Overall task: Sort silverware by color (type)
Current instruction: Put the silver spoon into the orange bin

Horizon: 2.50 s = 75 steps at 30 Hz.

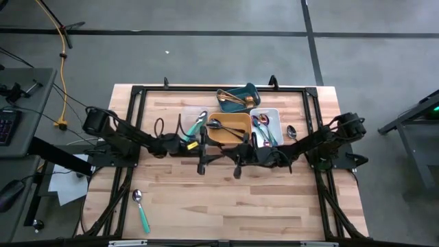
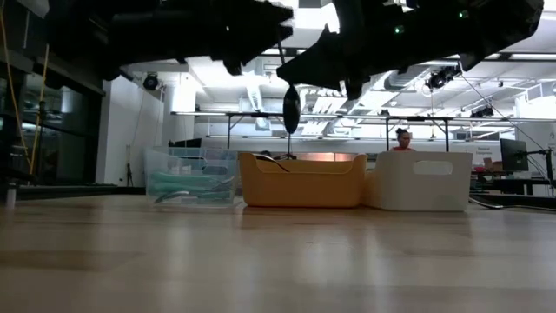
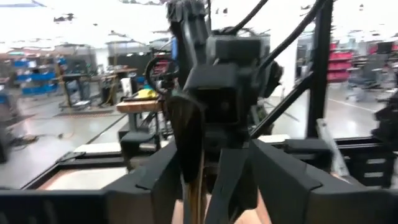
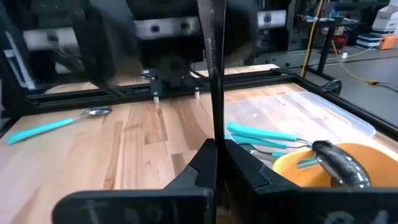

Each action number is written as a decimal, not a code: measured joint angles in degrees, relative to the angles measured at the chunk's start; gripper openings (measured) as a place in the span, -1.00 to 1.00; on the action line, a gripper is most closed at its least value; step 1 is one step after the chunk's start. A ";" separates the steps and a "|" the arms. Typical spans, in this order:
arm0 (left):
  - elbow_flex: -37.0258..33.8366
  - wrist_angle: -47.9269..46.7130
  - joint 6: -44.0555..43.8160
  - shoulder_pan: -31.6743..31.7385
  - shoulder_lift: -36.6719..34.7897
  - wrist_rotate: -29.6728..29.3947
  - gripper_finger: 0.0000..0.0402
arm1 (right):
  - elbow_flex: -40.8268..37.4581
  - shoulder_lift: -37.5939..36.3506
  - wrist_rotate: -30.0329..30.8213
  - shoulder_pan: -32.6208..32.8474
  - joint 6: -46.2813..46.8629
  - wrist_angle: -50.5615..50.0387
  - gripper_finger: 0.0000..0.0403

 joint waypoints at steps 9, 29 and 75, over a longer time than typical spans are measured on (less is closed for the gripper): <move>-0.48 -0.32 -0.39 0.35 0.48 -3.43 -0.90 | 0.23 0.00 0.32 0.05 -0.15 -1.82 -0.97; -15.50 10.21 1.15 4.57 -11.40 -6.32 -0.99 | -3.78 -24.72 4.06 2.27 8.60 -46.65 -0.42; 38.77 -79.29 11.67 13.27 7.13 -4.00 -1.00 | -21.34 -31.69 15.03 2.93 6.03 -18.42 -0.41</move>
